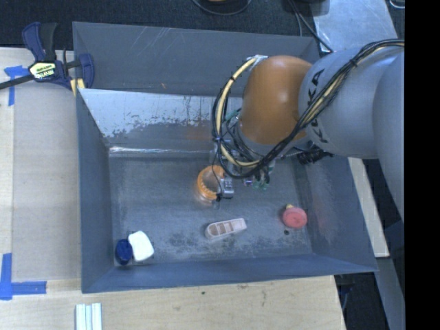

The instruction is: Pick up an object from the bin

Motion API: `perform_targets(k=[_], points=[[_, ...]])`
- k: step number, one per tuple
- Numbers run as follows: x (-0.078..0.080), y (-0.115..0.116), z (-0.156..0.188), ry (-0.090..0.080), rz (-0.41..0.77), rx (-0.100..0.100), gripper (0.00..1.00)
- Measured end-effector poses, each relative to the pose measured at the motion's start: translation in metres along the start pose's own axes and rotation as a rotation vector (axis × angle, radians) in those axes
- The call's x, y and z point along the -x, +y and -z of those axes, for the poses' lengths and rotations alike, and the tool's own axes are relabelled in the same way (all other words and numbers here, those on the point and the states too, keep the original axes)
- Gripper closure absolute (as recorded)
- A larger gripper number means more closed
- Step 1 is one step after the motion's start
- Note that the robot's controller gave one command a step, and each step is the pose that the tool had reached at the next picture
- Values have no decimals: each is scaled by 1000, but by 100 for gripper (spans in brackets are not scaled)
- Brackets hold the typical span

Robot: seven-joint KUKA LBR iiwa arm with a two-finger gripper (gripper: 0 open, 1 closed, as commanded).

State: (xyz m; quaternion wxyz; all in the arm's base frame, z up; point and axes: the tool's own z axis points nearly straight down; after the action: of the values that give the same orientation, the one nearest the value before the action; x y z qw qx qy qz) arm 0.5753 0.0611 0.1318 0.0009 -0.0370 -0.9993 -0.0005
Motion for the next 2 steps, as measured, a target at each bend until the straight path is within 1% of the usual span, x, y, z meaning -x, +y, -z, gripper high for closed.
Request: perform_targets(k=[1,2], points=[[10,-15,-60,-11,232,-1,0],[20,-12,-54,-4,282,0,100]])
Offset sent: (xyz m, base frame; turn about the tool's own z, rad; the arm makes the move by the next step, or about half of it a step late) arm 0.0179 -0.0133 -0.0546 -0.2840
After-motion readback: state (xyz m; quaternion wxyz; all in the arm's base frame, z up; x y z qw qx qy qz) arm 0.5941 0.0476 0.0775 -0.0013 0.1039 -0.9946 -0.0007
